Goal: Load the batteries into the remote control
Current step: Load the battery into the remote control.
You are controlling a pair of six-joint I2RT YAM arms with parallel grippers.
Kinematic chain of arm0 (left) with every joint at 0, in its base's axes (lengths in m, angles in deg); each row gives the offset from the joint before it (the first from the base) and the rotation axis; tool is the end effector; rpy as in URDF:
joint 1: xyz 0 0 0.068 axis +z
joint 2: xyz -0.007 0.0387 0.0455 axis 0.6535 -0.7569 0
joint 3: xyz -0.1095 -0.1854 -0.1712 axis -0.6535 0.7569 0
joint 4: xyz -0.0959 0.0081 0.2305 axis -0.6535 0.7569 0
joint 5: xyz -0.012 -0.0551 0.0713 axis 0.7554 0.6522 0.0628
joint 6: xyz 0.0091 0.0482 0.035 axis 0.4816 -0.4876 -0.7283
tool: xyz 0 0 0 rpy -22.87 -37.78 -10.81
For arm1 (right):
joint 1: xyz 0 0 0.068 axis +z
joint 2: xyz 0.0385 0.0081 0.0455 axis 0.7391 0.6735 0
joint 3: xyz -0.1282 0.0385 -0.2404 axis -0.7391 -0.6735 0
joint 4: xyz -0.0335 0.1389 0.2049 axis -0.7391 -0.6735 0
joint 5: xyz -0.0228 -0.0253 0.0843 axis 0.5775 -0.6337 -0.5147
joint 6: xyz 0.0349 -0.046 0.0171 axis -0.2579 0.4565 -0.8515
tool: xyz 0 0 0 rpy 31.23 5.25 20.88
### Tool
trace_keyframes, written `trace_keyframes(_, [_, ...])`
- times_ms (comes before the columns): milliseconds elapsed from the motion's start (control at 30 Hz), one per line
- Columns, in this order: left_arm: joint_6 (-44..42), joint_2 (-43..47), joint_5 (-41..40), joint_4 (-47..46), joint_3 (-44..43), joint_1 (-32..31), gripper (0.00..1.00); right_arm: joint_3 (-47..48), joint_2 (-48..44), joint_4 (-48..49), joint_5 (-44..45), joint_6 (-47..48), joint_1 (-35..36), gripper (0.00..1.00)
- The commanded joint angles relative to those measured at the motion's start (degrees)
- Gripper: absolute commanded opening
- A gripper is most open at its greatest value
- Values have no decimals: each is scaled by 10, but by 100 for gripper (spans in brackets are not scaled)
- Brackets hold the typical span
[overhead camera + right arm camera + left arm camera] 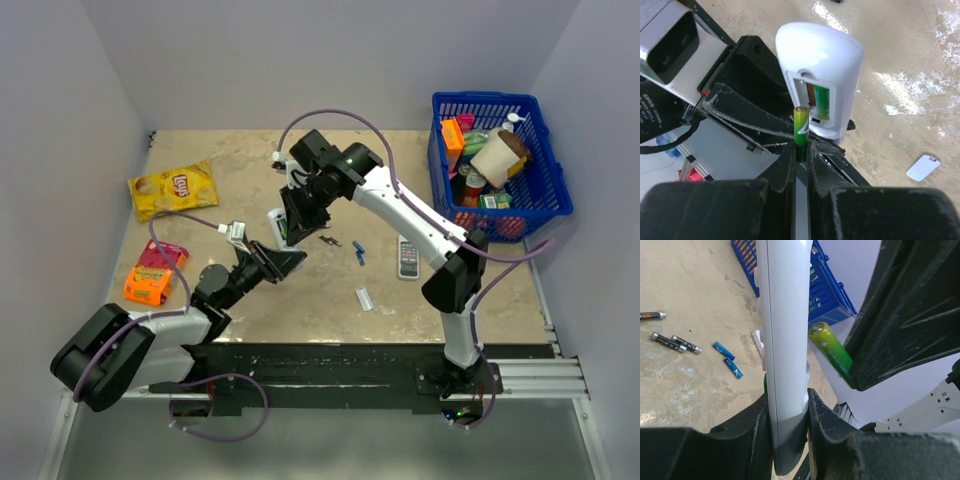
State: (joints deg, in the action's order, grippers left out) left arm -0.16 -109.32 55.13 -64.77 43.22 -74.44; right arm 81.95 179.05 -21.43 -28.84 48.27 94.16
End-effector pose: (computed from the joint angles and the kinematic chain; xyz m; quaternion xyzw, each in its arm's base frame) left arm 0.1689 -0.1234 0.2012 -0.0646 0.6679 -0.5779 0.4645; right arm 0.2687 0.3076 0.3554 -0.2609 0.9116 0.2970 0.1126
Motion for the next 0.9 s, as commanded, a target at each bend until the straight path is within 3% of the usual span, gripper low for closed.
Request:
trace_keyframes(0, [-17,-1,-5,-41,-22,-7,0,23,9,1,-7,-12,3,0])
trace_keyframes(867, [-19,0,-3,-26,-35,-15,0,55,30,34,30,-37,3,0])
